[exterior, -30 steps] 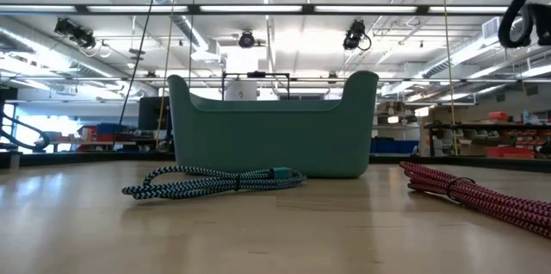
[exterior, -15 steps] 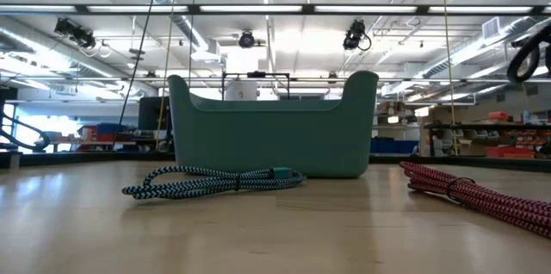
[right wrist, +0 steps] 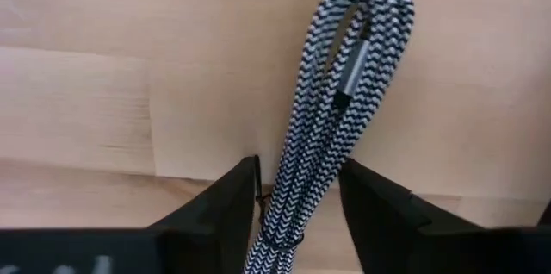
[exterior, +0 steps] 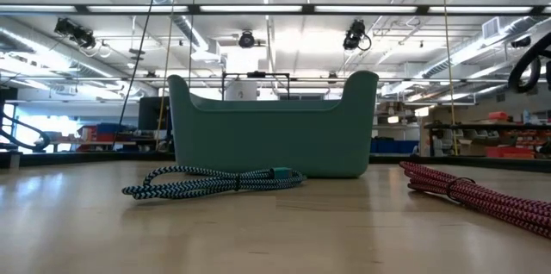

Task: Pick and place USB-C Cables
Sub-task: Put the white charger cable into the green bin

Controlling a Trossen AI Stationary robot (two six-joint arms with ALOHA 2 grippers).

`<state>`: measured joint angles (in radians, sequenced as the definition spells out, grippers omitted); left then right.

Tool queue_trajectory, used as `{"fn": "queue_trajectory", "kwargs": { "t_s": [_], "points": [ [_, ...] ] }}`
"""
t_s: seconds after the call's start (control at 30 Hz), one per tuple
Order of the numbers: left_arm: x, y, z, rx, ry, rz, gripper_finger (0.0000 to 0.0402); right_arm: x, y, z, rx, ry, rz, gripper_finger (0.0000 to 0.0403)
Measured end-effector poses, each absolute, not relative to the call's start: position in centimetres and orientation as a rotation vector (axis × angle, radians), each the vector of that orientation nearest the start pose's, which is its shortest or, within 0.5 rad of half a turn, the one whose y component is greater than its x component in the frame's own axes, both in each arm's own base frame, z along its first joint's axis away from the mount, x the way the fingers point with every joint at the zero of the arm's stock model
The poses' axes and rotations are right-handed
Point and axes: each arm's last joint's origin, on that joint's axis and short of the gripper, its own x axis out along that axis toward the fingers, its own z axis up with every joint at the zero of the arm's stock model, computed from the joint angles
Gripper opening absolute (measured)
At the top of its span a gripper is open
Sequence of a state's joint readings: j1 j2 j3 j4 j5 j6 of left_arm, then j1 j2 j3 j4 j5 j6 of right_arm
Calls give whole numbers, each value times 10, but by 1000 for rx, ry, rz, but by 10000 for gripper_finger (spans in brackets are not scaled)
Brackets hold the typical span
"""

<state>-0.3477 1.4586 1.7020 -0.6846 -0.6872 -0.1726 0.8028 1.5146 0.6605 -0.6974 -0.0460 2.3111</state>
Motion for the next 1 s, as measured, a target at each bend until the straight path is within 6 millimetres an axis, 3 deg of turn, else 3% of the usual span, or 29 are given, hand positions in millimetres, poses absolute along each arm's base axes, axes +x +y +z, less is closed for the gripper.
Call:
{"fn": "queue_trajectory", "kwargs": {
  "t_s": [0.23, 0.37, 0.5, 0.63, 0.77, 1.0],
  "points": [
    [284, -83, 445, 51, 355, 365, 105, 147, 155, 129, 1187, 1307, -1081, 27],
    [284, -83, 445, 51, 355, 365, 105, 150, 157, 138, 1198, 1309, -1003, 20],
    [284, -83, 445, 51, 355, 365, 105, 163, 165, 163, 1231, 1185, -873, 20],
    [284, -83, 444, 51, 356, 365, 105, 186, 167, 204, 1213, 990, -703, 20],
    [284, -83, 444, 51, 359, 358, 105, 210, 156, 255, 1084, 878, -527, 20],
    [279, -83, 434, 96, 477, 318, 105, 240, 109, 344, 733, 741, -325, 20]
  ]
}}
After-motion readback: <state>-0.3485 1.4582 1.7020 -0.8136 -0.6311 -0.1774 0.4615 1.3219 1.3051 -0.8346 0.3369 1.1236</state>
